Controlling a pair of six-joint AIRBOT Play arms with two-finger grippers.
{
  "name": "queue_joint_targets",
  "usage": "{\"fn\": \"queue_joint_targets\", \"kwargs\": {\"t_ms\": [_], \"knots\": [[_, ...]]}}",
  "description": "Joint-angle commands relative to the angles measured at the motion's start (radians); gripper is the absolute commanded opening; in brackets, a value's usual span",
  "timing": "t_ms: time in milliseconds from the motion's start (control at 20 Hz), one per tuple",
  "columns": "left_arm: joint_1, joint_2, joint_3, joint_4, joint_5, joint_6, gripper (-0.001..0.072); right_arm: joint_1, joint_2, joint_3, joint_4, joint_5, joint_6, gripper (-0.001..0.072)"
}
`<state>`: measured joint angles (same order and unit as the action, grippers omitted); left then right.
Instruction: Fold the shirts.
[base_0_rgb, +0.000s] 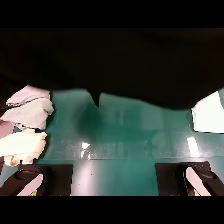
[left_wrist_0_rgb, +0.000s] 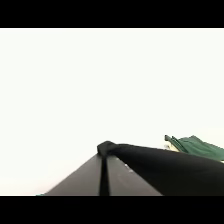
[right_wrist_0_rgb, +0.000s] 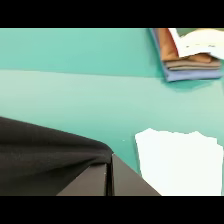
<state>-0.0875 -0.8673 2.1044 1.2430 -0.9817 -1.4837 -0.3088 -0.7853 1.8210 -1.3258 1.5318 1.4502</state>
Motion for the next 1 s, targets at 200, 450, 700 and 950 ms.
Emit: {"fn": "queue_joint_targets", "kwargs": {"t_ms": [200, 450, 700, 950], "knots": [[0.001, -0.246, -0.18, 0.008, -0.06, 0.021, 0.0021, 0.035, -0.282, 0.058, -0.005, 0.167, 0.063, 0.0021], [0.001, -0.624, -0.229, -0.007, -0.081, -0.011, 0.0022, 0.155, -0.501, -0.237, -0.014, 0.016, 0.071, 0.0021], [0.001, -0.794, -0.229, 0.018, -0.089, -0.038, 0.0334, 0.176, -0.715, -0.249, -0.001, -0.114, 0.072, 0.022], [0.083, -0.78, -0.155, 0.007, -0.383, -0.024, 0.0593, 0.163, -0.726, -0.151, 0.0, -0.017, 0.05, 0.0364]]}}
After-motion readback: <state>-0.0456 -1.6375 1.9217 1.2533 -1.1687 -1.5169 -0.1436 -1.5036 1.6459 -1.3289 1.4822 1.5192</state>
